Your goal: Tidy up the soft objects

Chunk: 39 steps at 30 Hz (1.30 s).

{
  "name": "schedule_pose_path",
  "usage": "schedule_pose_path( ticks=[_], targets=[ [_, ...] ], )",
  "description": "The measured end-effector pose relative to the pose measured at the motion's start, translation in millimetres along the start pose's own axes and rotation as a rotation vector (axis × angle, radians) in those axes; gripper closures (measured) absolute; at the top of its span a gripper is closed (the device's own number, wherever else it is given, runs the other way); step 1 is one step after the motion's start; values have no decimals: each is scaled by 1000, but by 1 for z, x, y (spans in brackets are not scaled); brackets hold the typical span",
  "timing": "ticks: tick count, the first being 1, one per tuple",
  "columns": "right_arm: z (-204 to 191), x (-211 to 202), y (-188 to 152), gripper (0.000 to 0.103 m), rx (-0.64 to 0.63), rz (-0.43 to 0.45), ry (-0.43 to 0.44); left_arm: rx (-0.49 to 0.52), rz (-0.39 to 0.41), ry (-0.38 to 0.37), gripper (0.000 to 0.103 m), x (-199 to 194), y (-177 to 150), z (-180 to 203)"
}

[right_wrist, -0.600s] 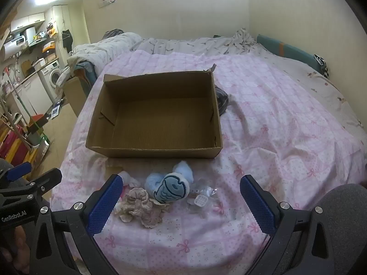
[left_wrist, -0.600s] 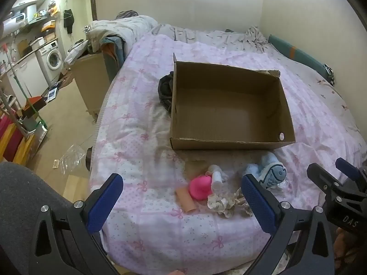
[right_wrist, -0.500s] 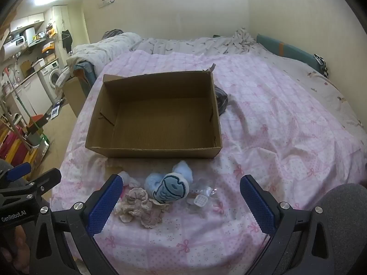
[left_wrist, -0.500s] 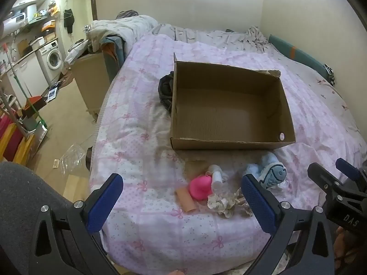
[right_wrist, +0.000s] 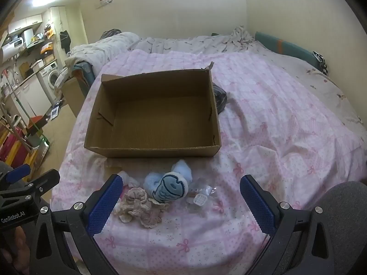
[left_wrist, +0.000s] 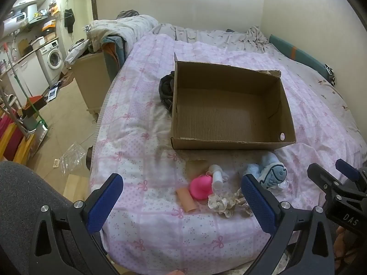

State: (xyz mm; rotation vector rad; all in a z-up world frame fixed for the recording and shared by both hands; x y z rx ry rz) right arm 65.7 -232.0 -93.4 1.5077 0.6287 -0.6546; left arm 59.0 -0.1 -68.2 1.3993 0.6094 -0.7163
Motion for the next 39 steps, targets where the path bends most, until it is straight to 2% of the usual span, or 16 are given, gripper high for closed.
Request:
schedule_pose_path(
  ticks=[39],
  targets=[
    [1, 1, -1, 0, 0, -5, -3, 15, -3, 6, 0, 2, -5, -1]
  ],
)
Point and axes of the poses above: each gripper's, at about its wrist camera, not at the fingertips, and x roughly the way its jaws point, z to its right, y to its top, the point moved 9 cm from there along x, roughly the way its jaws point, and after that the axes turned 5 degrees about -y, right-handed, at the moved point
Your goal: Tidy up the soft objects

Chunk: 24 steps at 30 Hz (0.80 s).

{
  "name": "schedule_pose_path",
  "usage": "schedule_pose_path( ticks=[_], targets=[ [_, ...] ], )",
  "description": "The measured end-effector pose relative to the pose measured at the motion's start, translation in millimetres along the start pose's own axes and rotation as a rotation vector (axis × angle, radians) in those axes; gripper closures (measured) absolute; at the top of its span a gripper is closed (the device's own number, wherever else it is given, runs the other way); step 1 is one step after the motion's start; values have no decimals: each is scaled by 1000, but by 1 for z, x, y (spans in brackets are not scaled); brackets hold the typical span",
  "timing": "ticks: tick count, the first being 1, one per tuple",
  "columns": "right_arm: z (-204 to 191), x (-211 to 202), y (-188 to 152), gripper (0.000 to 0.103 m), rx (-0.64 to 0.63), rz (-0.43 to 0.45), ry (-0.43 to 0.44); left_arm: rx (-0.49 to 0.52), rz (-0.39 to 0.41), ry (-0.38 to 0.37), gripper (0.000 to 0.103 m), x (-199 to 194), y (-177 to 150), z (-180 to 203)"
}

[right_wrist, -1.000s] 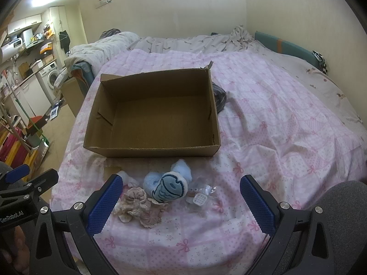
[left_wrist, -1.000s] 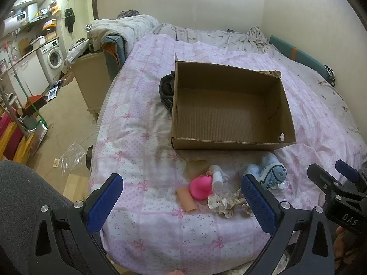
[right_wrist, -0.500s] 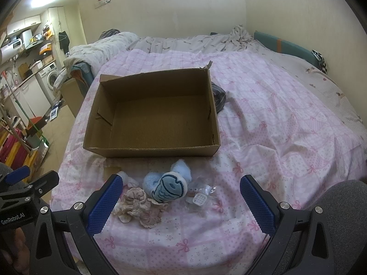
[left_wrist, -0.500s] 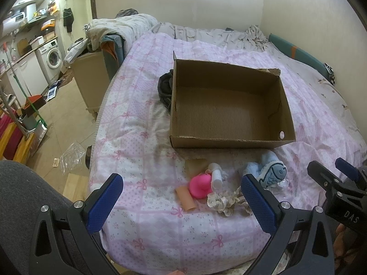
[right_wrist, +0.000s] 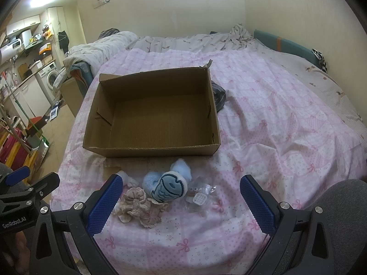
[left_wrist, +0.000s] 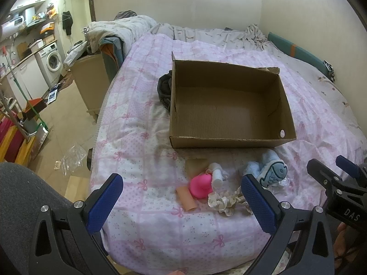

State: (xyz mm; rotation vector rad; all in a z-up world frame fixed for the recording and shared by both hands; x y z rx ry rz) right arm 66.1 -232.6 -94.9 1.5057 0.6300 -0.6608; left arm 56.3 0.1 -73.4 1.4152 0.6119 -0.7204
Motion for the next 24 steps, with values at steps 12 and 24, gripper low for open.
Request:
schedule_pose_path(
  ticks=[12, 24],
  targets=[
    [0, 0, 0, 0, 1, -1, 1, 1, -1, 1, 0, 0, 0, 0],
    [-1, 0, 0, 0, 1, -2, 0, -2, -5, 2, 0, 1, -1, 0]
  ],
)
Point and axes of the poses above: each gripper's, at about its wrist camera, not at the fingertips, and x roughly the way its jaws point, z to its right, y to its top, the point moved 9 cm from there along x, roughly the way its jaws point, and after that the axes turned 5 degrees about -y, right-handed, at the moved point
